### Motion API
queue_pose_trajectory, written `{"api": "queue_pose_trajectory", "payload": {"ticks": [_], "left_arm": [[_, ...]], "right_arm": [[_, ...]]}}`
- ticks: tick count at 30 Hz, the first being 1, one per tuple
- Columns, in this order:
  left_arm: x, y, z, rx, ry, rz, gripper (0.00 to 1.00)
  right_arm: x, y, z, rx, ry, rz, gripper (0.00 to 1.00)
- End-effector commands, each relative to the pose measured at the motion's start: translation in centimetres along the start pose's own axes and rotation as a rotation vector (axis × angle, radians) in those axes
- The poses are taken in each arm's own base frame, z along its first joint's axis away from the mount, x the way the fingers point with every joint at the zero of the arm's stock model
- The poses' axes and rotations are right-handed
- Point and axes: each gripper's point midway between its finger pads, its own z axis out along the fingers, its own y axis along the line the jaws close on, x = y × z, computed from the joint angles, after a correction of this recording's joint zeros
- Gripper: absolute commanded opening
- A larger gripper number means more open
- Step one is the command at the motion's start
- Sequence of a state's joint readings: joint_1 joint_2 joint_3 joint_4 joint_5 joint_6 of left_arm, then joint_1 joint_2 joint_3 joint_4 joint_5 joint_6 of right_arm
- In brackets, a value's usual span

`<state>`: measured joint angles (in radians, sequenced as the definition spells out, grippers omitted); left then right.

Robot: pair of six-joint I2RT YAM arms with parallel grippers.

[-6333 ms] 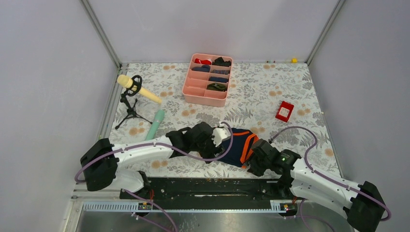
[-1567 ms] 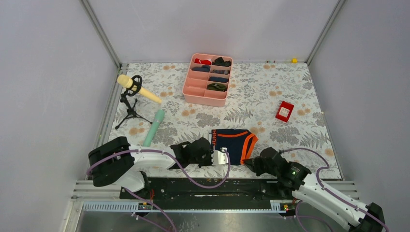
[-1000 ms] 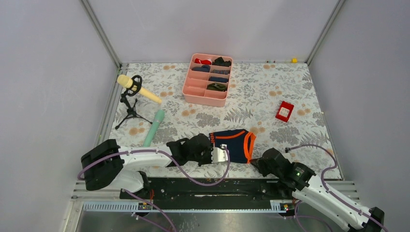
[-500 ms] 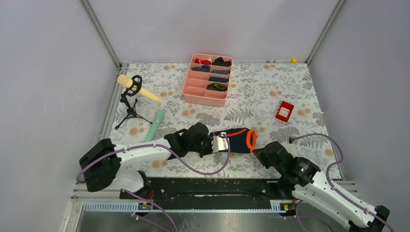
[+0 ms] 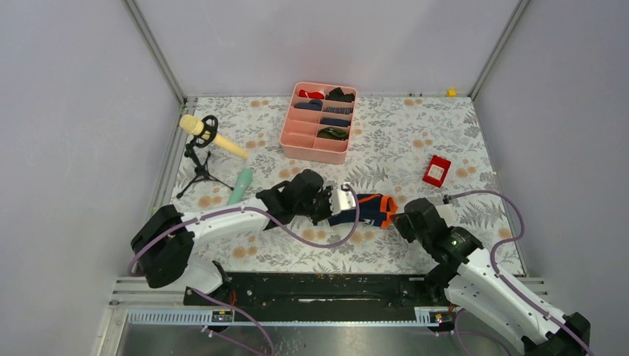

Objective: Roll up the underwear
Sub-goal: Fold the underwear at the center of the board.

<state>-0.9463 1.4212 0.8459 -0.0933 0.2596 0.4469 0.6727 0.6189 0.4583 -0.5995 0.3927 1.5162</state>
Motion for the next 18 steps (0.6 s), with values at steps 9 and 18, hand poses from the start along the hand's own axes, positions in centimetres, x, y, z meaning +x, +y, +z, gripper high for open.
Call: {"api": "queue_pose_trajectory", "payload": {"ticks": [9,18], "left_arm": [[-2.5,4.0,1.7,0.007,-0.05,-0.072,0.0],[-1.3,4.8,3.8,0.044,-0.005,-0.141,0.0]], "right_arm": [[-1.6,4.6,1.7,-0.041,0.007,-0.03,0.0],[-1.5,5.8,3.1,-0.032,0.03,-0.04,0.0]]}}
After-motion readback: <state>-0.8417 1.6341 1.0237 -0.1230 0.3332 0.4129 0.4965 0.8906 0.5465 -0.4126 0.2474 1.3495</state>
